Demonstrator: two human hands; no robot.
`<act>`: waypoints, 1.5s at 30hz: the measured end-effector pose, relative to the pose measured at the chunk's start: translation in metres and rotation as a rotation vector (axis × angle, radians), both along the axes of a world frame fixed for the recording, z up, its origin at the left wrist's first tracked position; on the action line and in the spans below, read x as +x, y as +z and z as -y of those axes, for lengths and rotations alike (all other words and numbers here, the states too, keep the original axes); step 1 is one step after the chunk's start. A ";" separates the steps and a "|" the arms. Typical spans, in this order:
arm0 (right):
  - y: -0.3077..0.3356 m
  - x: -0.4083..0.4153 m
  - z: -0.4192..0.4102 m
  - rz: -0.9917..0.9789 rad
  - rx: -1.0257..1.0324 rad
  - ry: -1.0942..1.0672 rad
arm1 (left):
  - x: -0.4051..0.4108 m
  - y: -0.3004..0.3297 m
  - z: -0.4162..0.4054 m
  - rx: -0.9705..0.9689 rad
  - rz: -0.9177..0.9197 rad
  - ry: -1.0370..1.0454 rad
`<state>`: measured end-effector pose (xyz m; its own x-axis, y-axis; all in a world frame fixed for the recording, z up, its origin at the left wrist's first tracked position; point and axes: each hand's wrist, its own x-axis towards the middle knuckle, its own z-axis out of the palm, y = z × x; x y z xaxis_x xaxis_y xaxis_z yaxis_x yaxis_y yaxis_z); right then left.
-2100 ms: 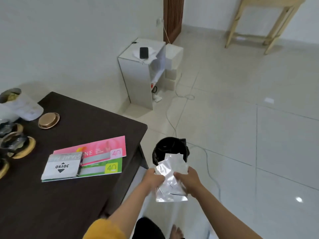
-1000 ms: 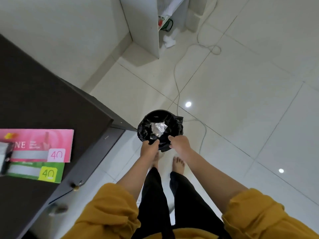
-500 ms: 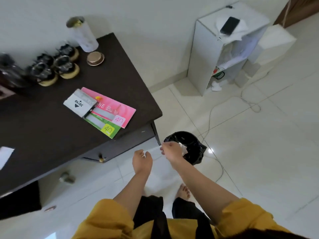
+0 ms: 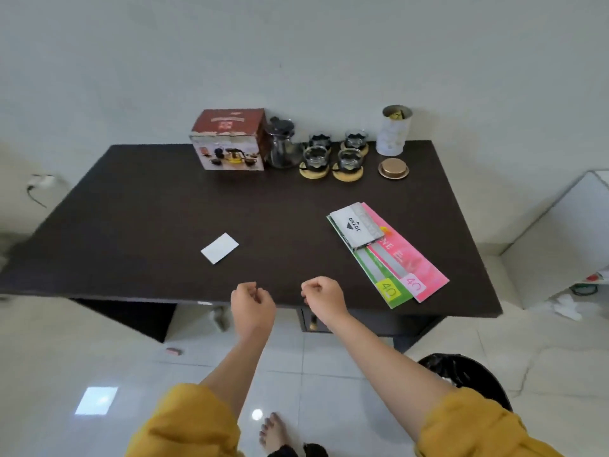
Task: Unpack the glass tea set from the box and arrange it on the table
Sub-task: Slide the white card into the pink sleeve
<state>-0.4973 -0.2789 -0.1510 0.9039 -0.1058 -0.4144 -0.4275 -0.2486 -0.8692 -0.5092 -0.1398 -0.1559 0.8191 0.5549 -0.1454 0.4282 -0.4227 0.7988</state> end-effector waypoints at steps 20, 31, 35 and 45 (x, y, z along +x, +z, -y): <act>-0.010 0.147 -0.206 0.051 -0.643 0.205 | 0.079 -0.035 -0.164 0.463 -0.633 -0.505; -0.021 0.168 -0.212 -0.099 -0.584 0.327 | 0.080 -0.034 -0.166 0.474 -0.658 -0.531; -0.018 0.142 -0.174 0.007 -0.326 0.191 | 0.080 -0.031 -0.167 0.503 -0.652 -0.517; -0.013 0.041 -0.018 0.077 -0.133 -0.186 | 0.056 -0.038 -0.146 0.647 -0.421 -0.590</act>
<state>-0.4559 -0.2613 -0.1641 0.8920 -0.3224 -0.3167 -0.4108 -0.2860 -0.8657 -0.4532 0.0062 -0.1943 0.9421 0.1470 -0.3014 0.2037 -0.9649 0.1661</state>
